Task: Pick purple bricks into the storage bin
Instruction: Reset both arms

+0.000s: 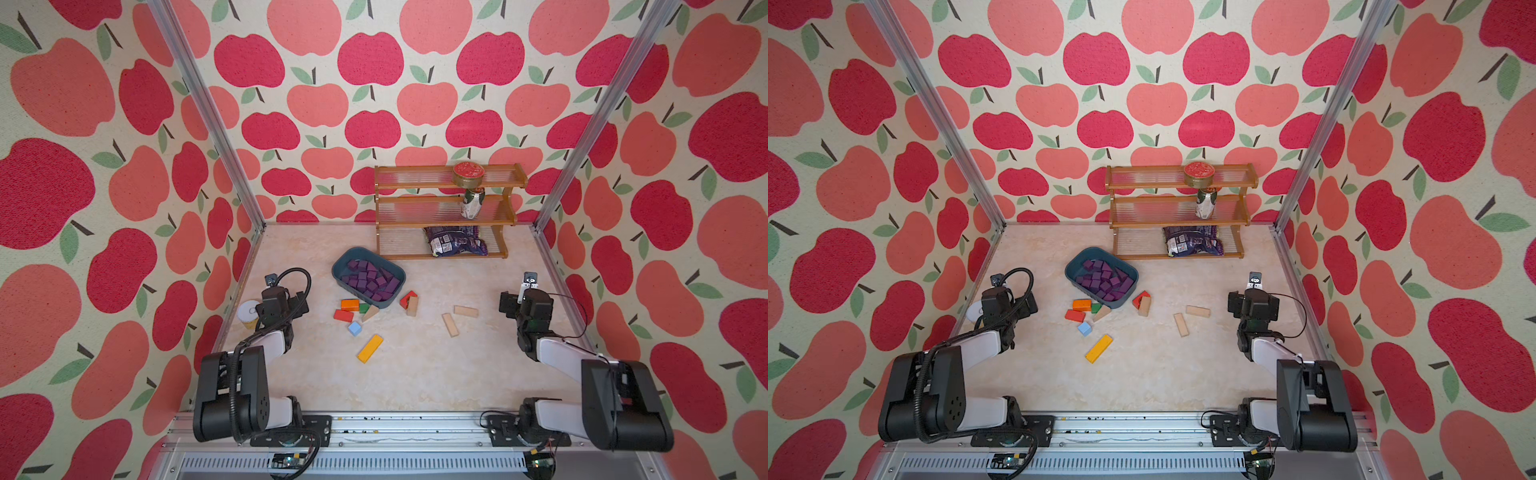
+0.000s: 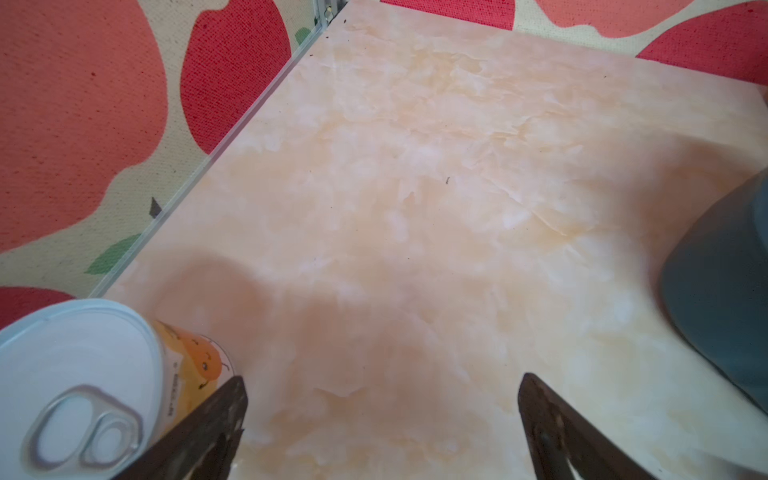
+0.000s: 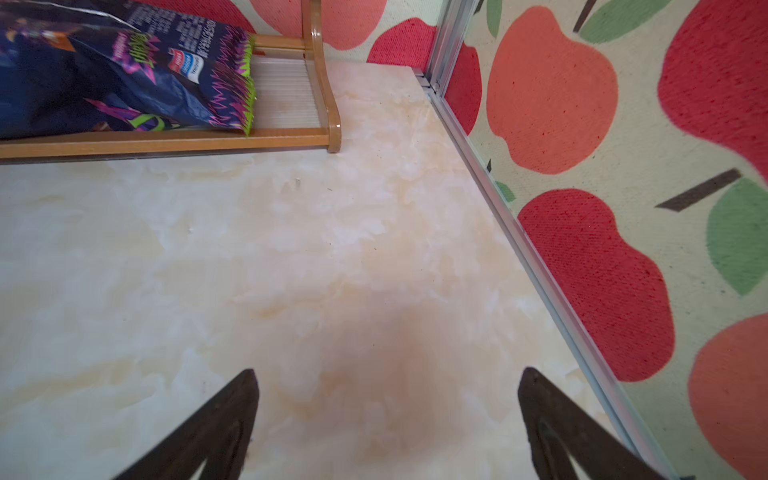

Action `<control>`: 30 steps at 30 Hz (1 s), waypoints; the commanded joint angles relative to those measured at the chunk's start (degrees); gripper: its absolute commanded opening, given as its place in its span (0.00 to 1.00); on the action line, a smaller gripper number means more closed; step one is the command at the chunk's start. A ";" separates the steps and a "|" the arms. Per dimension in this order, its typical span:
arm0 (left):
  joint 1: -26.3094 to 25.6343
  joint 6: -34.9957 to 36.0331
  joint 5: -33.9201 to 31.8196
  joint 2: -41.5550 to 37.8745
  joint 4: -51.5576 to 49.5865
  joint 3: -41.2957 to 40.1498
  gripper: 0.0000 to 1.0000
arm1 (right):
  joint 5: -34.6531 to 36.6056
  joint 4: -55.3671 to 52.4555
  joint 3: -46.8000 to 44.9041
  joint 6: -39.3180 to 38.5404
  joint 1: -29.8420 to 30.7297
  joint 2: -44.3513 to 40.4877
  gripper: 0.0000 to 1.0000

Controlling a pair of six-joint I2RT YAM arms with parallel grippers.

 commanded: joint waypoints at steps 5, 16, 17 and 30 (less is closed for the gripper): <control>2.71 2.05 8.93 0.44 4.64 1.62 1.00 | -6.09 2.87 6.96 1.34 -0.83 7.11 0.99; 0.68 2.21 14.80 7.56 8.81 4.41 0.99 | -10.94 18.71 0.30 -2.05 0.58 10.56 0.99; -0.02 2.97 14.10 8.26 7.96 5.21 0.99 | -11.18 21.06 -0.49 -2.61 0.83 11.41 0.99; -3.21 5.05 9.28 9.62 20.43 -1.41 0.99 | -5.93 20.30 -0.56 -3.61 3.34 10.82 0.99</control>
